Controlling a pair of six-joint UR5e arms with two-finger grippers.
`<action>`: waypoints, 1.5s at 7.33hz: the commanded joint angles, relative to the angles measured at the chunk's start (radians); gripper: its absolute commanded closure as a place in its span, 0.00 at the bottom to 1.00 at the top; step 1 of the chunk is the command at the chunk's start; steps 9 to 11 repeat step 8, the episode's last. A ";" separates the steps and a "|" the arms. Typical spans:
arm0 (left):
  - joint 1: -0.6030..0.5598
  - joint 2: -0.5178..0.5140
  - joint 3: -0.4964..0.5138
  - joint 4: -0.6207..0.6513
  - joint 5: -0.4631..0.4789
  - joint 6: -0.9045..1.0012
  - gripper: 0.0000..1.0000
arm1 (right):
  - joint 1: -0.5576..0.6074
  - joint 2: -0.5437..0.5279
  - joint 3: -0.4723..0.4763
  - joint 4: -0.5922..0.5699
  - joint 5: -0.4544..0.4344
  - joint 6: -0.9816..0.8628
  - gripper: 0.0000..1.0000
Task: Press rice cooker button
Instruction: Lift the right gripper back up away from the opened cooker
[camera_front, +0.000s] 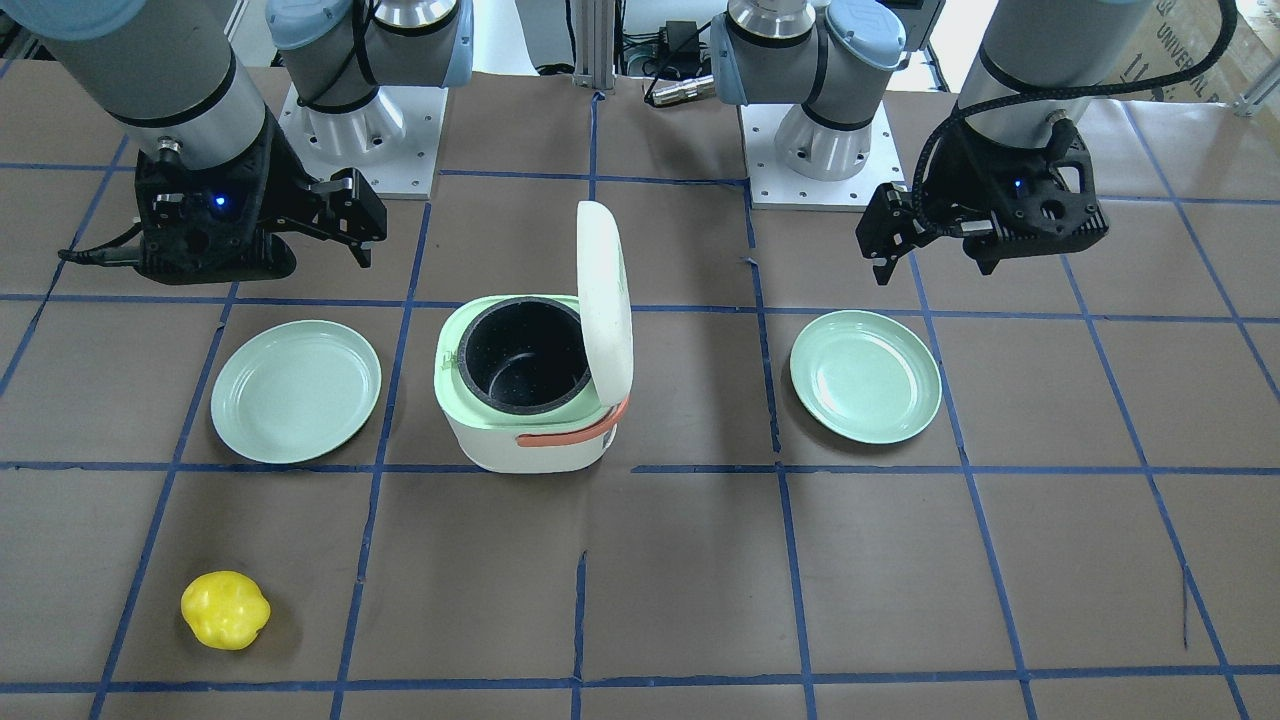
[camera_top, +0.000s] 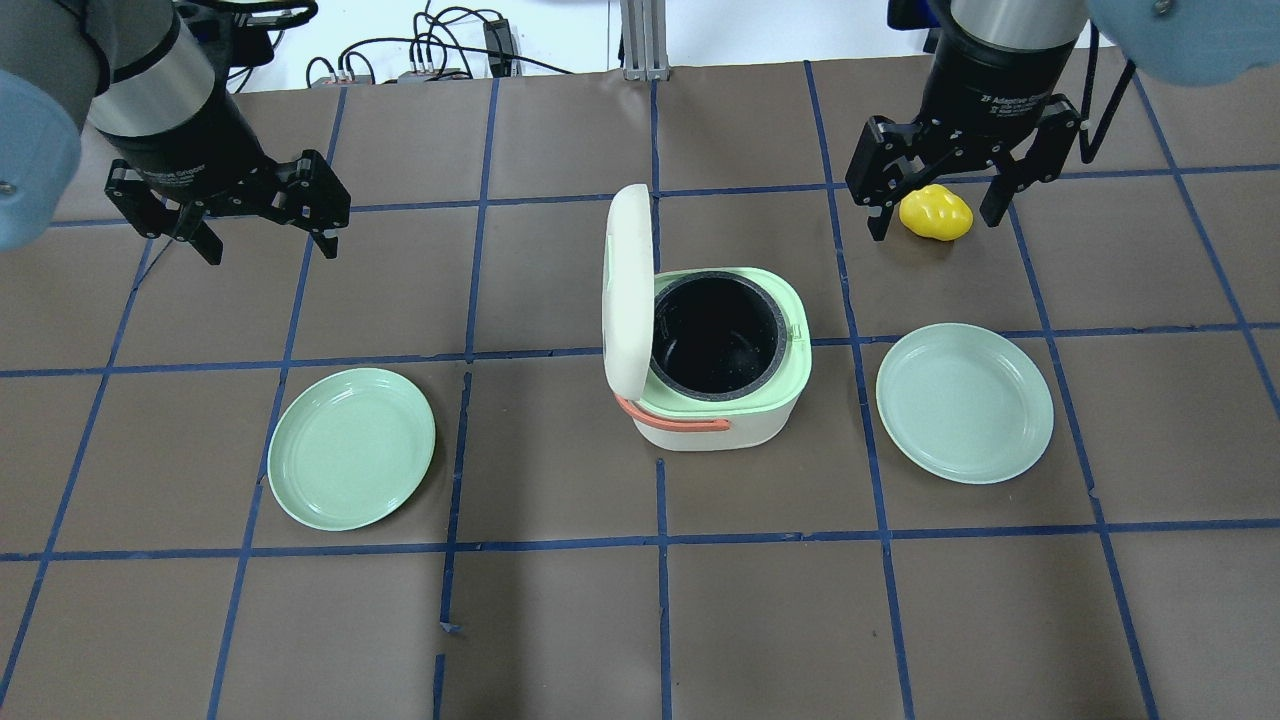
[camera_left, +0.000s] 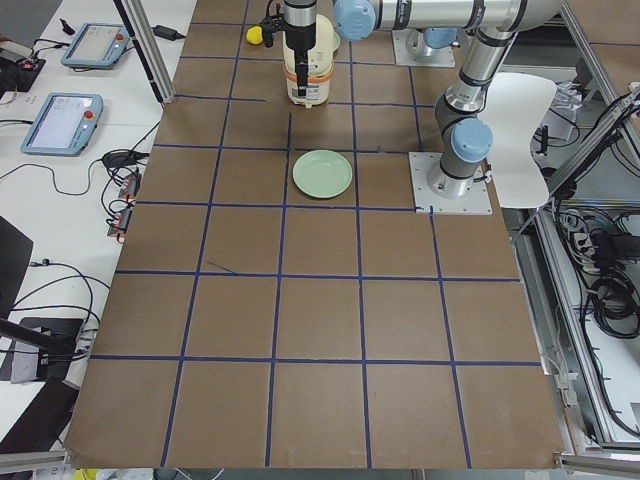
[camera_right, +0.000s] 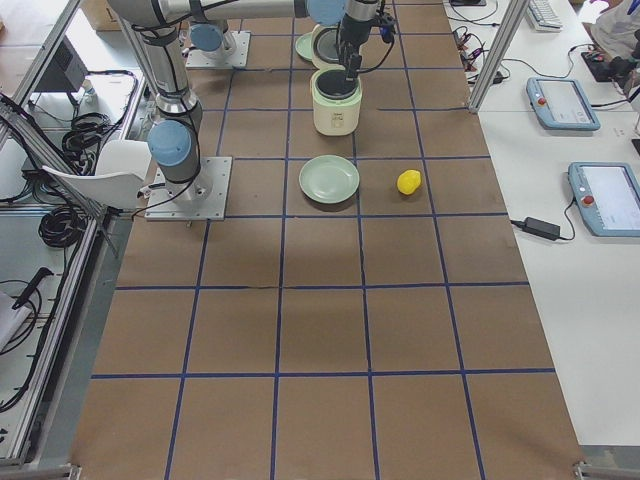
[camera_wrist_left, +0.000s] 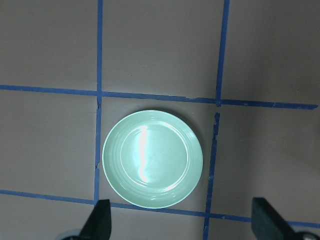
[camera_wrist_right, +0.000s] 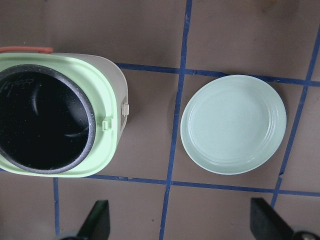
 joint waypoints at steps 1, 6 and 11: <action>0.000 -0.002 0.000 0.000 0.000 -0.001 0.00 | -0.008 0.006 0.000 -0.013 -0.001 0.000 0.00; 0.000 0.000 0.000 0.000 0.000 0.001 0.00 | -0.017 0.012 -0.001 -0.009 -0.001 -0.002 0.00; 0.000 0.000 0.000 0.000 0.000 -0.001 0.00 | -0.017 0.010 -0.001 -0.009 -0.001 0.000 0.00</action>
